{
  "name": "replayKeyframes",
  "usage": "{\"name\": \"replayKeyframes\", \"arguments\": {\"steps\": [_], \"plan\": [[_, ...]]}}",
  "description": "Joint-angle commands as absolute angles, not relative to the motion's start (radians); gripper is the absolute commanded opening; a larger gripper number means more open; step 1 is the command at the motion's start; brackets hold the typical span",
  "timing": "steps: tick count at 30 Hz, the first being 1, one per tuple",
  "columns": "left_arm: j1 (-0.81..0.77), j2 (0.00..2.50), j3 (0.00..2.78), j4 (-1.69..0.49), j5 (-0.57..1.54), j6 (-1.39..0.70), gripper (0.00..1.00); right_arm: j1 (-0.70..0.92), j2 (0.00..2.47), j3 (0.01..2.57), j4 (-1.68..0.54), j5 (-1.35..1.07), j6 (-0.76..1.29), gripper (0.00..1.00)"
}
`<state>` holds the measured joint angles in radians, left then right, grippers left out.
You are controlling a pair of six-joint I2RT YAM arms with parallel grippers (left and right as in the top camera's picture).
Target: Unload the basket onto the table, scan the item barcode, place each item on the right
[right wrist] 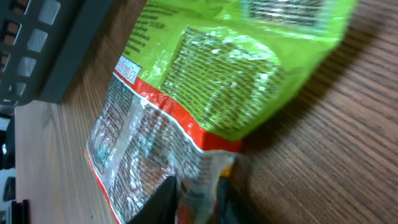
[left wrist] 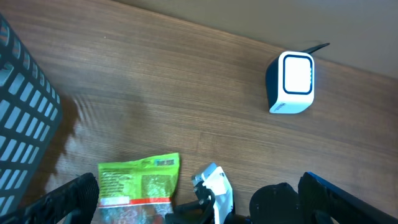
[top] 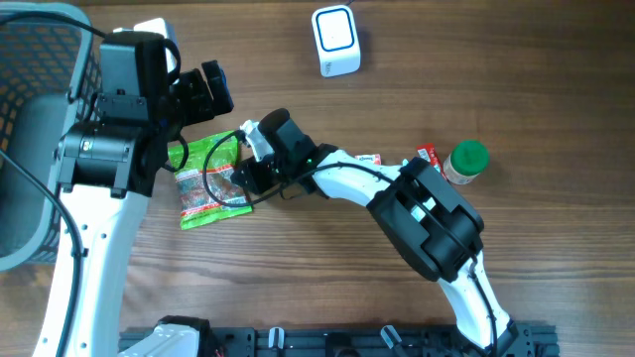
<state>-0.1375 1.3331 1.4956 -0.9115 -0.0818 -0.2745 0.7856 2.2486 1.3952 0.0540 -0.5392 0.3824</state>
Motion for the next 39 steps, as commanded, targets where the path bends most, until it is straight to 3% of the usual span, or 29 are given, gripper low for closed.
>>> {"name": "replayKeyframes", "arguments": {"steps": [1, 7, 8, 9, 10, 12, 15, 20, 31, 33, 36, 37, 39], "plan": [[-0.139, 1.332, 1.5, -0.907, -0.091, -0.262, 1.0, 0.738, 2.235, 1.392, 0.016, -0.548, 0.438, 0.07], [-0.139, 1.332, 1.5, -0.907, -0.091, -0.262, 1.0, 0.606, 2.119, 1.392, -0.268, -0.55, 0.419, 0.04], [-0.139, 1.332, 1.5, -0.907, -0.091, -0.262, 1.0, 0.604, 2.116, 1.392, -0.27, -0.562, 0.419, 0.11], [-0.139, 1.332, 1.5, -0.907, -0.091, -0.262, 1.0, 0.606, 2.116, 1.392, -0.261, -0.589, 0.419, 0.37], [-0.139, 1.332, 1.5, -0.907, -0.091, -0.262, 1.0, 0.612, 2.12, 1.392, -0.245, -0.609, 0.419, 0.74], [-0.139, 1.332, 1.5, -0.907, -0.091, -0.262, 1.0, 0.63, 2.124, 1.392, -0.222, -0.601, 0.409, 0.9], [-0.139, 1.332, 1.5, -0.907, -0.091, -0.262, 1.0, 0.68, 2.14, 1.392, -0.13, -0.591, 0.311, 0.91], [-0.139, 1.332, 1.5, -0.907, -0.091, -0.262, 1.0, 0.775, 2.186, 1.392, -0.042, -0.384, 0.314, 0.91], [-0.139, 1.332, 1.5, -0.907, -0.091, -0.262, 1.0, 0.893, 2.287, 1.392, 0.159, -0.259, 0.316, 0.8], [-0.139, 1.332, 1.5, -0.907, -0.091, -0.262, 1.0, 0.901, 2.302, 1.392, 0.16, -0.255, 0.315, 0.62], [-0.139, 1.332, 1.5, -0.907, -0.091, -0.262, 1.0, 0.897, 2.305, 1.392, 0.136, -0.247, 0.316, 0.11], [-0.139, 1.332, 1.5, -0.907, -0.091, -0.262, 1.0, 0.892, 2.301, 1.392, 0.124, -0.247, 0.318, 0.04], [-0.139, 1.332, 1.5, -0.907, -0.091, -0.262, 1.0, 0.865, 2.269, 1.392, 0.068, -0.244, 0.318, 0.04]]}}
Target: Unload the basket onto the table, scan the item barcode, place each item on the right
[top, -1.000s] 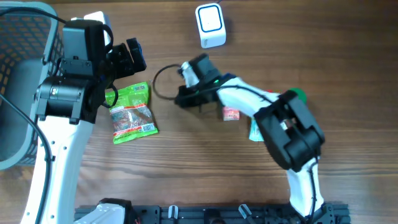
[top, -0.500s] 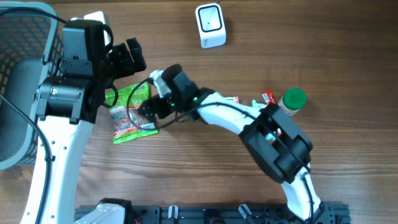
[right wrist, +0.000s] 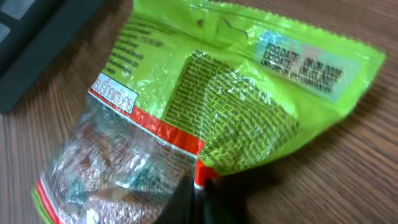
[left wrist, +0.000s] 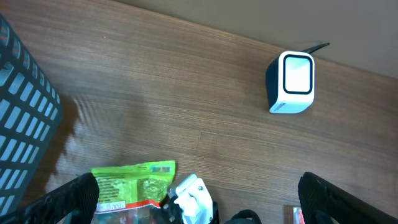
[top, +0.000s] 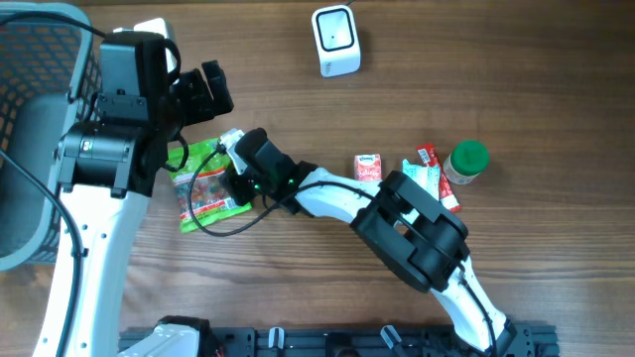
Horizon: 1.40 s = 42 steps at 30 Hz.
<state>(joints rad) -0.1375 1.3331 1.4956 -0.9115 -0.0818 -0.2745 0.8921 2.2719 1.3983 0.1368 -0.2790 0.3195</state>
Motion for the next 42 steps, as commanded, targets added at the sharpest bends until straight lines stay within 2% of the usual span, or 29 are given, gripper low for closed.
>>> {"name": "replayKeyframes", "arguments": {"steps": [1, 6, 8, 12, 15, 18, 21, 25, 26, 29, 32, 35, 37, 40, 42], "plan": [[-0.139, 1.332, 1.5, -0.907, -0.091, -0.262, 1.0, 0.847, 2.242, 1.392, 0.035, -0.244, 0.318, 0.04], [-0.139, 1.332, 1.5, -0.907, -0.091, -0.262, 1.0, 0.712, 2.021, 1.392, -0.269, -0.179, 0.395, 0.04], [-0.139, 1.332, 1.5, -0.907, -0.091, -0.262, 1.0, 0.657, 1.951, 1.392, -0.442, -0.128, 0.544, 0.04], [-0.139, 1.332, 1.5, -0.907, -0.091, -0.262, 1.0, 0.609, 1.943, 1.386, -0.654, -0.154, 0.799, 0.04], [-0.139, 1.332, 1.5, -0.907, -0.091, -0.262, 1.0, 0.635, 1.945, 1.297, -0.665, -0.263, 0.957, 0.04], [-0.139, 1.332, 1.5, -0.91, -0.091, -0.262, 1.0, 0.68, 1.945, 1.203, -0.565, -0.27, 0.969, 0.05], [-0.139, 1.332, 1.5, -0.91, -0.091, -0.262, 1.0, 0.712, 1.945, 1.16, -0.535, -0.266, 0.942, 0.15], [-0.139, 1.332, 1.5, -0.91, -0.091, -0.262, 1.0, 0.694, 1.898, 1.196, -0.544, -0.343, 0.737, 0.48], [-0.139, 1.332, 1.5, -0.91, -0.091, -0.262, 1.0, 0.688, 1.877, 1.201, -0.555, -0.343, 0.699, 0.48], [-0.139, 1.332, 1.5, -0.91, -0.091, -0.262, 1.0, 0.666, 1.8, 1.201, -0.595, -0.357, 0.543, 0.43], [-0.139, 1.332, 1.5, -0.91, -0.091, -0.262, 1.0, 0.633, 1.765, 1.201, -0.604, -0.339, 0.489, 0.19], [-0.139, 1.332, 1.5, -0.91, -0.091, -0.262, 1.0, 0.616, 1.771, 1.193, -0.602, -0.248, 0.491, 0.15], [-0.139, 1.332, 1.5, -0.91, -0.091, -0.262, 1.0, 0.613, 1.78, 1.173, -0.586, -0.156, 0.498, 0.07], [-0.139, 1.332, 1.5, -0.91, -0.091, -0.262, 1.0, 0.613, 1.811, 1.13, -0.538, -0.112, 0.498, 0.04], [-0.139, 1.332, 1.5, -0.91, -0.091, -0.262, 1.0, 0.606, 1.827, 1.106, -0.524, 0.012, 0.545, 0.04]]}}
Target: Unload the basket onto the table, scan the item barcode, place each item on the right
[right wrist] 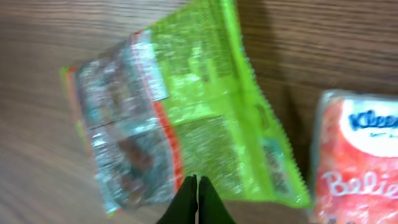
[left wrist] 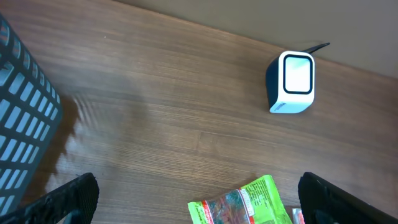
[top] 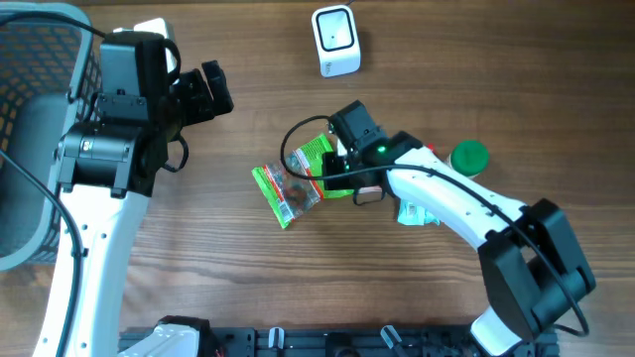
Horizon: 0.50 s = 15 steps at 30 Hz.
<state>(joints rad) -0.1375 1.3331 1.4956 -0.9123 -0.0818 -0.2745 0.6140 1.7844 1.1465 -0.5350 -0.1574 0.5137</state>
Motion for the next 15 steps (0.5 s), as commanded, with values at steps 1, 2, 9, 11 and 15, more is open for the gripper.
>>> {"name": "replayKeyframes", "arguments": {"steps": [1, 2, 9, 11, 15], "plan": [[-0.139, 1.332, 1.5, -0.91, -0.091, -0.262, 1.0, 0.602, 1.839, 1.101, -0.522, 0.067, 0.578, 0.04], [-0.139, 1.332, 1.5, -0.91, -0.091, -0.262, 1.0, 0.598, 1.848, 1.101, -0.516, 0.085, 0.575, 0.04], [-0.139, 1.332, 1.5, -0.91, -0.091, -0.262, 1.0, 0.559, 1.88, 1.101, -0.563, 0.141, 0.551, 0.04], [-0.139, 1.332, 1.5, -0.91, -0.091, -0.262, 1.0, 0.532, 1.879, 1.101, -0.616, 0.193, 0.552, 0.04], [-0.139, 1.332, 1.5, -0.91, -0.091, -0.262, 1.0, 0.46, 1.861, 1.105, -0.675, 0.187, 0.544, 0.04]]}}
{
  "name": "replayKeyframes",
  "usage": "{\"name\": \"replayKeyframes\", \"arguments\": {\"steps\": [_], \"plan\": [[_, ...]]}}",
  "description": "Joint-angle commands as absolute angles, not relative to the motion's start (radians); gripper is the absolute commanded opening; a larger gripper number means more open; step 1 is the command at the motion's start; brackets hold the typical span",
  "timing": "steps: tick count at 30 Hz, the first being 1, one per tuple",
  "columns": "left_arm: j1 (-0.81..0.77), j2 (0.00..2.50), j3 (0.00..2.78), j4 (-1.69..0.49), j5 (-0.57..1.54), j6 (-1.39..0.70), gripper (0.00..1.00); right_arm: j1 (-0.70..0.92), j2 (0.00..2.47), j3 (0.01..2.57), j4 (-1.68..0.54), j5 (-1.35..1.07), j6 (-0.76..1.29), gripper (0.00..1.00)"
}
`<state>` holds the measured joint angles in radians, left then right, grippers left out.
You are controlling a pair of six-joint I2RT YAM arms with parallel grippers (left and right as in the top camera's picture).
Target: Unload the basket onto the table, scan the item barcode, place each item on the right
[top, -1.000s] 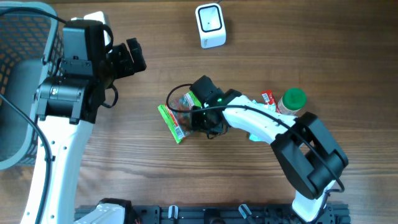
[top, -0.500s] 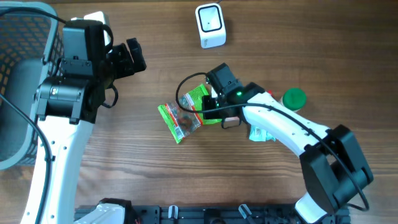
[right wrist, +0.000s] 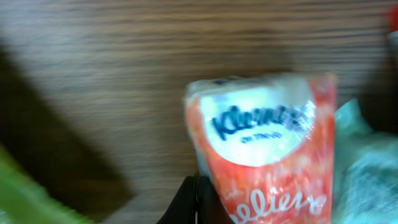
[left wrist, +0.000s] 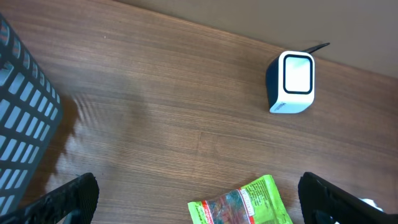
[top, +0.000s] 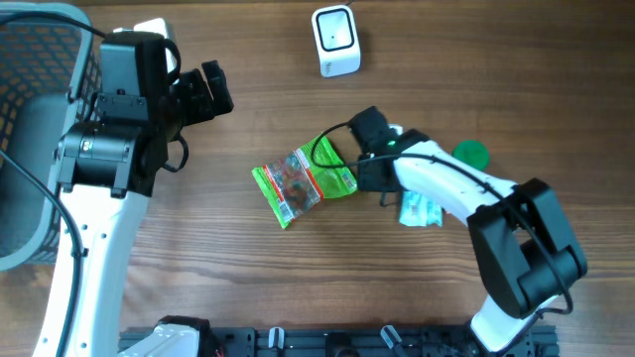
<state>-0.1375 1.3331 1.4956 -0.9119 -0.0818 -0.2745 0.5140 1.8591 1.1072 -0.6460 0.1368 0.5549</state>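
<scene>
The green snack bag [top: 303, 180] lies flat mid-table, its clear window up; the left wrist view shows it at the bottom edge [left wrist: 239, 205]. The white barcode scanner [top: 335, 40] stands at the far edge [left wrist: 291, 82]. My right gripper [top: 369, 177] sits just right of the bag, its fingers [right wrist: 196, 196] shut with only wood showing at the tips, beside a red Kleenex pack [right wrist: 264, 155]. A green strip of the bag [right wrist: 25, 205] shows at that view's lower left. My left gripper [top: 210, 91] hangs open and empty [left wrist: 199, 208], up and to the left of the bag.
A grey mesh basket [top: 35, 129] fills the left side [left wrist: 22, 124]. A green-lidded bottle [top: 472, 154] and a teal packet [top: 422, 210] lie right of the right arm.
The right gripper has moved right, off the bag's edge, and now points at the Kleenex pack. The bag lies flat in about the same spot. The left arm is unchanged.
The bag first lay at the left under the left gripper, with the right gripper's fingers around its edge. Then the fingers were shut on that edge. Later the bag was at mid-table in the gripper. Now it lies there with the gripper beside it.
</scene>
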Motion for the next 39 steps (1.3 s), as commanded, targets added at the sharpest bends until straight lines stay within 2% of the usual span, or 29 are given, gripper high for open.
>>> {"name": "replayKeyframes", "arguments": {"steps": [1, 4, 8, 16, 19, 21, 23, 31, 36, 39], "plan": [[-0.139, 1.332, 1.5, -0.91, -0.091, -0.262, 1.0, 0.448, 1.853, 1.11, -0.681, 0.159, 0.513, 0.04], [-0.139, 1.332, 1.5, -0.91, -0.091, -0.262, 1.0, 0.438, 1.821, 1.146, -0.673, -0.072, 0.295, 0.17], [-0.139, 1.332, 1.5, -0.91, -0.091, -0.262, 1.0, 0.438, 1.802, 1.172, -0.664, -0.175, 0.236, 0.34], [-0.139, 1.332, 1.5, -0.91, -0.091, -0.262, 1.0, 0.44, 1.802, 1.172, -0.636, -0.325, 0.236, 0.47], [-0.139, 1.332, 1.5, -0.91, -0.091, -0.262, 1.0, 0.44, 1.802, 1.172, -0.622, -0.337, 0.22, 0.67], [-0.139, 1.332, 1.5, -0.91, -0.091, -0.262, 1.0, 0.44, 1.802, 1.172, -0.606, -0.447, 0.082, 0.75], [-0.139, 1.332, 1.5, -0.91, -0.091, -0.262, 1.0, 0.44, 1.803, 1.172, -0.606, -0.5, 0.028, 0.77], [-0.139, 1.332, 1.5, -0.91, -0.091, -0.262, 1.0, 0.44, 1.803, 1.171, -0.606, -0.491, 0.029, 0.79], [-0.139, 1.332, 1.5, -0.91, -0.091, -0.262, 1.0, 0.44, 1.803, 1.171, -0.606, -0.491, 0.027, 0.92], [-0.139, 1.332, 1.5, -0.91, -0.091, -0.262, 1.0, 0.44, 1.803, 1.171, -0.578, -0.492, 0.031, 0.94]]}}
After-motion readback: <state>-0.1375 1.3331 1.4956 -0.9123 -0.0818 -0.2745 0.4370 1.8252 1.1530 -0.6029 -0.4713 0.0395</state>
